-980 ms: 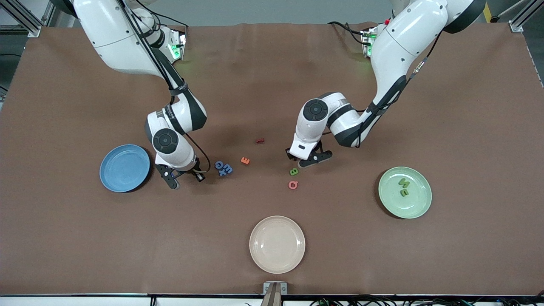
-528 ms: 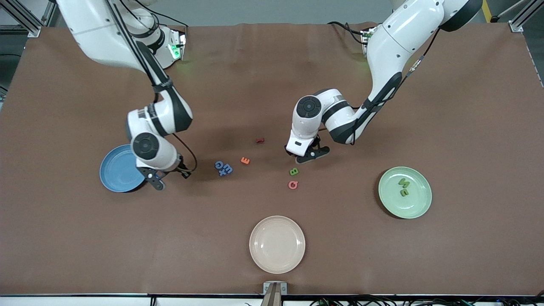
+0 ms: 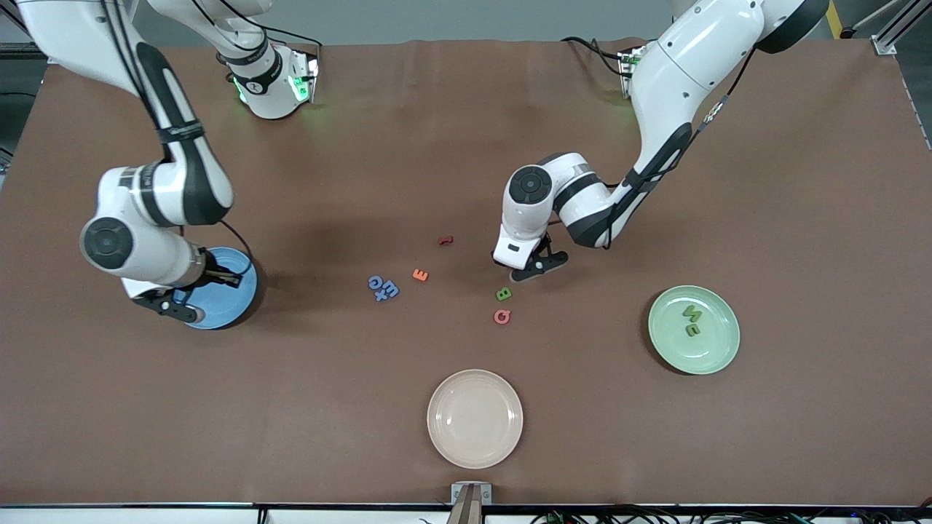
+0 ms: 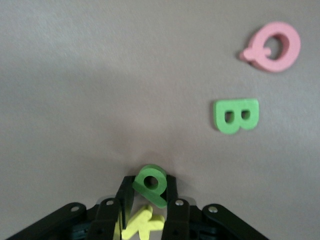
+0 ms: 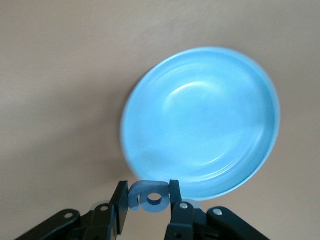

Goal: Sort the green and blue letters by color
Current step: 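Carry the blue a onto the blue plate and open the right gripper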

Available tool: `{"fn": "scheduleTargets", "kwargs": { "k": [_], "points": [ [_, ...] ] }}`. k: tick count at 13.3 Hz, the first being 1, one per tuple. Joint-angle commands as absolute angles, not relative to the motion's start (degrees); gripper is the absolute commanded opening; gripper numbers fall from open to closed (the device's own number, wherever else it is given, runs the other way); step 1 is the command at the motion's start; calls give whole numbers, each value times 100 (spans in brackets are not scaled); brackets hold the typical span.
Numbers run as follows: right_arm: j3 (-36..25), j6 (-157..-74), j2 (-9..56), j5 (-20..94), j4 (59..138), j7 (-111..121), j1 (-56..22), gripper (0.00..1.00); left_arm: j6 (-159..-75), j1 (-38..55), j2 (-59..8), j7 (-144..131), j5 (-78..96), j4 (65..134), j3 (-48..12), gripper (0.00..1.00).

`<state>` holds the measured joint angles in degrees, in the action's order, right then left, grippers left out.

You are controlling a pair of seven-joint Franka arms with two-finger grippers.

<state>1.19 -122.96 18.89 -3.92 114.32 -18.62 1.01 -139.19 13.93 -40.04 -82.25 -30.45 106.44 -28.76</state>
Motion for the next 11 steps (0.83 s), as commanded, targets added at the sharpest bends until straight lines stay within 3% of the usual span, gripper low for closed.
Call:
{"fn": "scheduleTargets", "kwargs": {
  "k": [1, 6, 7, 8, 10, 11],
  "points": [
    [229, -12549, 1819, -457, 11575, -646, 622, 17, -13598, 1240, -3657, -8315, -3094, 10609, -2883, 6],
    [229, -13393, 1907, -457, 11882, 123, 932, 23, -12667, 835, -3437, -8096, -3094, 10091, -2900, 1],
    [229, -13482, 1925, -457, 11926, 114, 932, 30, -12491, 826, -3428, -7929, -3076, 9968, -2883, 1],
    [229, -13491, 1934, -457, 11935, 114, 932, 39, -12246, 696, -3428, -7745, -3067, 9810, -2883, 1],
    [229, -13491, 1942, -448, 11936, 114, 932, 77, -11954, 458, -3428, -7454, -3059, 9642, -2900, 0],
    [229, -13474, 1934, -448, 11936, 106, 932, 86, -11805, 327, -3428, -7366, -3067, 9589, -2892, 0]
  ]
}}
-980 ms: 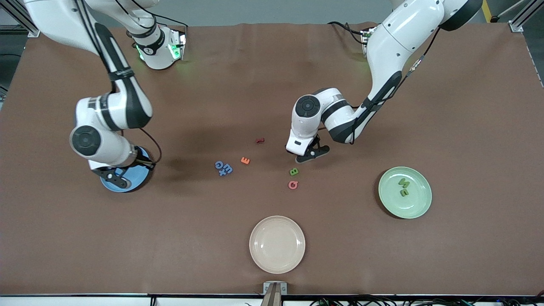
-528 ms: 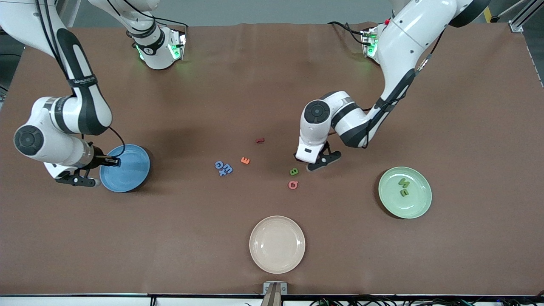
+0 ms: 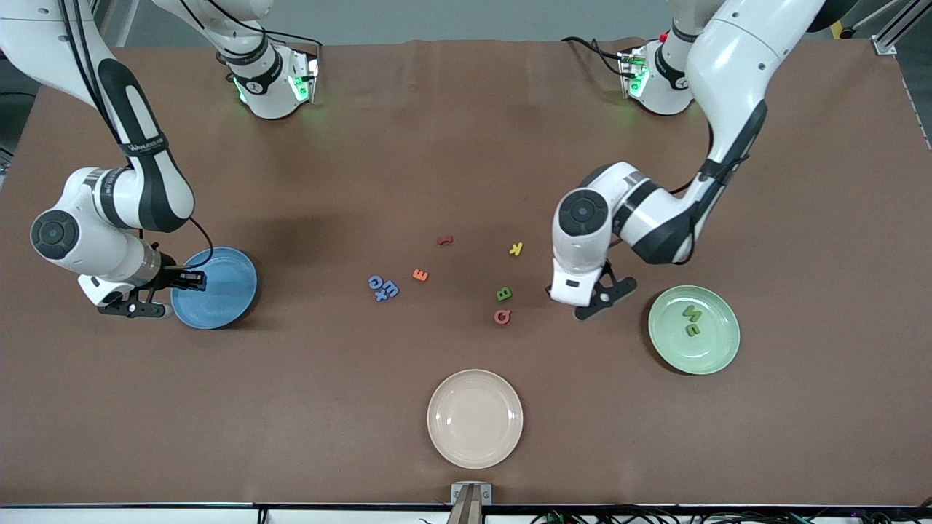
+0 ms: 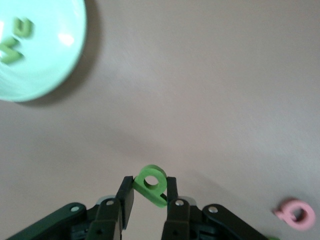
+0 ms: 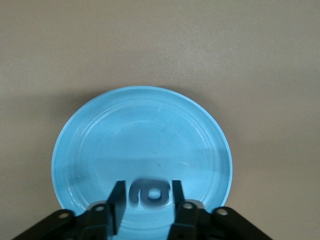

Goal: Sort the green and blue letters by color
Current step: 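Drop the green d on the green plate while the right gripper withdraws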

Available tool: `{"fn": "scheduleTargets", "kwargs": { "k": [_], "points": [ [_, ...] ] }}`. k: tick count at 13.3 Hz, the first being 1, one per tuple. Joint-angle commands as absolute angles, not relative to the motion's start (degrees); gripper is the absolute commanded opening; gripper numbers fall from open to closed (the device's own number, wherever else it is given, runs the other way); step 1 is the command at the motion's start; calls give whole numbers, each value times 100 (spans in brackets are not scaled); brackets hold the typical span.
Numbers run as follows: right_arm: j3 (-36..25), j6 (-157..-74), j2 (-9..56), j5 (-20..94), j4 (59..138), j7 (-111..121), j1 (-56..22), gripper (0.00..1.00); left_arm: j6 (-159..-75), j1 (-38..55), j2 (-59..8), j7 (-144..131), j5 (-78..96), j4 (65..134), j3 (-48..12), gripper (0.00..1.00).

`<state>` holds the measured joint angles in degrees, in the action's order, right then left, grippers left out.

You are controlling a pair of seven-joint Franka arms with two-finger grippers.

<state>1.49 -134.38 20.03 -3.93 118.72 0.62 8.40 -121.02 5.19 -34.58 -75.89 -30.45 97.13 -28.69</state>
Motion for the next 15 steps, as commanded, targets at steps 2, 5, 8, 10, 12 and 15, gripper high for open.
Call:
{"fn": "scheduleTargets", "kwargs": {
  "k": [2, 5, 8, 10, 12, 15],
  "points": [
    [246, -13465, 1916, -448, 11901, 114, 870, 100, -11716, -33, -3428, -6849, -3067, 9545, -2892, 0],
    [272, -13316, 1872, -431, 11883, 27, 459, 100, -11716, -456, -3437, -6321, -3076, 9536, -2892, 0],
    [272, -13219, 1881, -378, 11883, -891, -235, 100, -11759, -851, -3550, -5854, -3076, 9448, -2883, 0],
    [272, -13183, 1898, -256, 11874, -1859, -718, 100, -11768, -1159, -3630, -5583, -3085, 9466, -2883, 0],
    [272, -13341, 1960, 287, 11857, -2589, -1184, 100, -11769, -1483, -3647, -5240, -3085, 9518, -2883, 0],
    [272, -13797, 2214, 492, 11848, -3469, -1537, 99, -11804, -1863, -3805, -4896, -3067, 9510, -2892, 0]
  ]
}}
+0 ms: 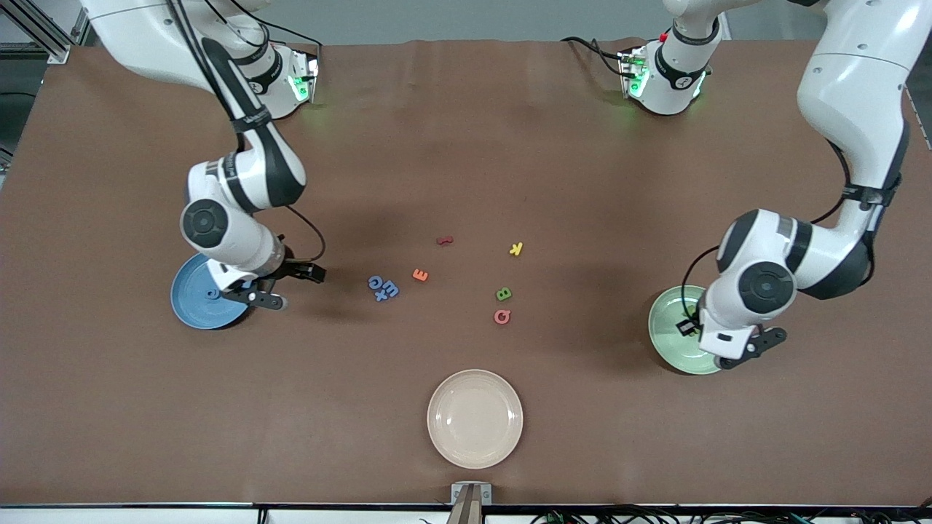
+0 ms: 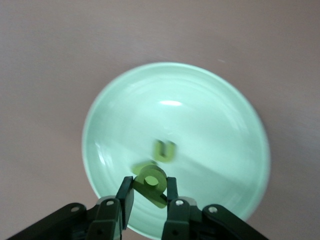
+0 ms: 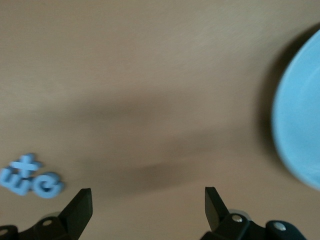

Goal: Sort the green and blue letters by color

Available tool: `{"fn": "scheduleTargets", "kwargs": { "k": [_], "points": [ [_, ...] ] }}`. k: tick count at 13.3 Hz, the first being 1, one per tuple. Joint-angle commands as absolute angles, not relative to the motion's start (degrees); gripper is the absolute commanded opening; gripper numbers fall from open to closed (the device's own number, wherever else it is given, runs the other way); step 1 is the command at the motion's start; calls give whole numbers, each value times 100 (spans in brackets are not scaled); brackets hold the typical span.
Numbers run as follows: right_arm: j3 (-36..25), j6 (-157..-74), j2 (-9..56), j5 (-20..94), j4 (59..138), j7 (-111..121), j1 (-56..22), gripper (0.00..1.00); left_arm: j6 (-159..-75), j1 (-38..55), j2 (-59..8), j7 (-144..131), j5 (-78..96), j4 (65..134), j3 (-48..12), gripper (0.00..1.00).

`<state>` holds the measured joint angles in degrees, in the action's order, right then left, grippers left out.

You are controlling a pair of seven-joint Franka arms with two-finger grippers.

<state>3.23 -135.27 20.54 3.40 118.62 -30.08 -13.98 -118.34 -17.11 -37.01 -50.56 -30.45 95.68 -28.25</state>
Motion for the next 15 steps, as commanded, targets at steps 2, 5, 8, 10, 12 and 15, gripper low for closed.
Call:
{"fn": "scheduleTargets", "kwargs": {
  "k": [2, 5, 8, 10, 12, 15],
  "points": [
    [272, -14096, 2451, 579, 11734, -4110, -1774, 99, -11996, -1915, -3893, -4896, -3024, 9518, -2874, 1],
    [264, -14098, 2636, 747, 11646, -5452, -2003, 98, -12111, -1995, -3955, -4861, -3023, 9518, -2883, 20],
    [264, -14229, 2646, 1071, 11646, -7299, -2021, 98, -12111, -1907, -3911, -5001, -2849, 9492, -2900, 100],
    [264, -14282, 2646, 1081, 11689, -7776, -2057, 98, -12103, -1776, -3867, -5228, -2655, 9457, -3110, 100],
    [264, -14291, 2663, 1090, 11690, -8626, -2126, 100, -12050, -1697, -3841, -5693, -2672, 9509, -3505, 100],
    [255, -14291, 2759, 1090, 11655, -9534, -2179, 100, -12120, -873, -3876, -6588, -2750, 9475, -3551, 93]
  ]
}}
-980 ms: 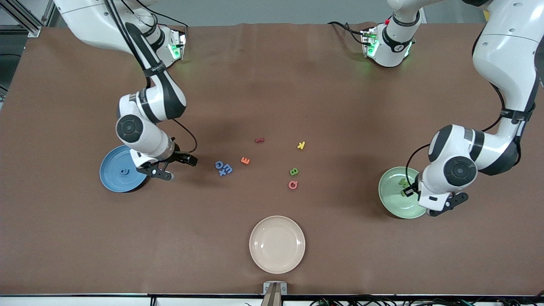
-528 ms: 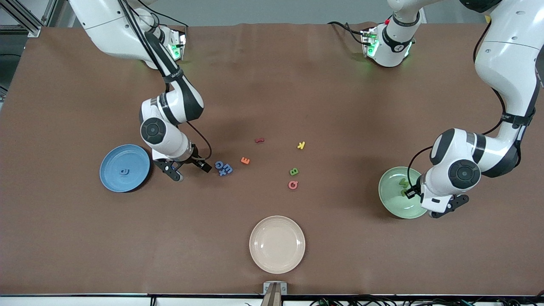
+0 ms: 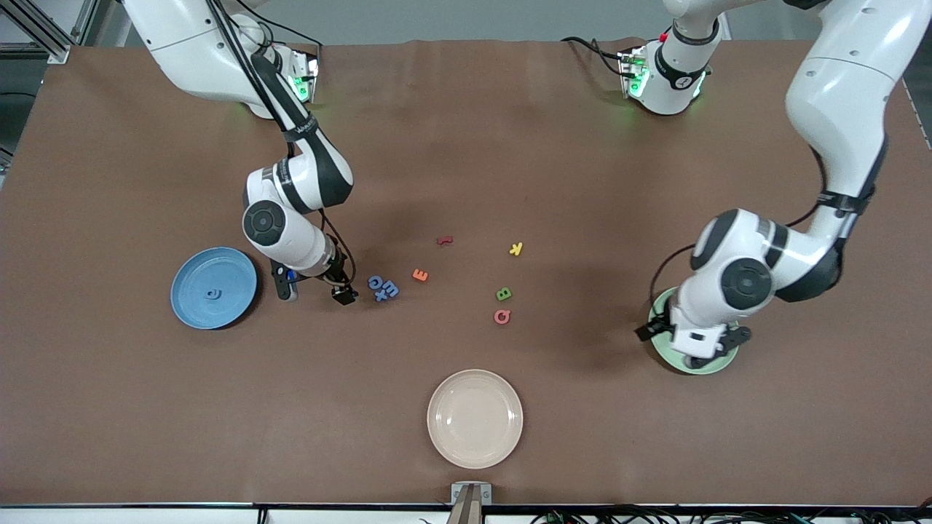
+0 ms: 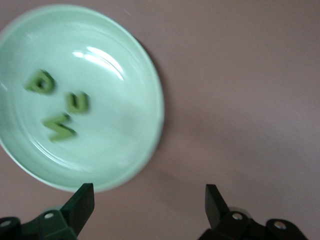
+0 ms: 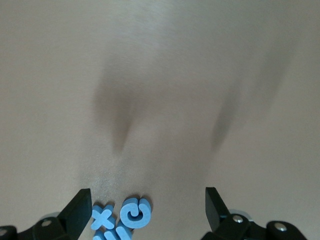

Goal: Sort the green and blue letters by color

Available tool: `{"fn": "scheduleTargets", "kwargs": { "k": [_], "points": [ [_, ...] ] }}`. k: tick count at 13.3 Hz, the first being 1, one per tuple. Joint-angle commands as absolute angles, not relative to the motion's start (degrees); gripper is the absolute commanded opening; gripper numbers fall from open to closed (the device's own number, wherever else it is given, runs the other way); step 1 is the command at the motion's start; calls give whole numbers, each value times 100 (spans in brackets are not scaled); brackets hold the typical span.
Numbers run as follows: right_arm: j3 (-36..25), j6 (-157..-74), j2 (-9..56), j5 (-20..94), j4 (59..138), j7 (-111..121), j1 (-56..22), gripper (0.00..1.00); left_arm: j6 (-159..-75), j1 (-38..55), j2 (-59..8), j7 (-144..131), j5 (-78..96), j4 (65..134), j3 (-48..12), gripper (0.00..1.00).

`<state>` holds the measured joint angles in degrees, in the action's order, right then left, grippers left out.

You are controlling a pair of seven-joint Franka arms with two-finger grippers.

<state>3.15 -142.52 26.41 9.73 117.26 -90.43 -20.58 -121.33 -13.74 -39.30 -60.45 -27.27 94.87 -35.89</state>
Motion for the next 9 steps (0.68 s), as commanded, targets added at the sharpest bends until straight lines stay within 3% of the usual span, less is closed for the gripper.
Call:
{"fn": "scheduleTargets", "kwargs": {
  "k": [1, 5, 9],
  "points": [
    [255, -14300, 2838, 1090, 11619, -9928, -2267, 99, -12303, -618, -3919, -6922, -2777, 9466, -3542, 89],
    [237, -14335, 3084, 1081, 11409, -10827, -2540, 95, -12928, 138, -4245, -7189, -2742, 9448, -3489, 81],
    [220, -14510, 3269, 1081, 11338, -10881, -2689, 85, -12937, 1307, -4604, -7795, -2725, 9001, -2893, 73]
  ]
}}
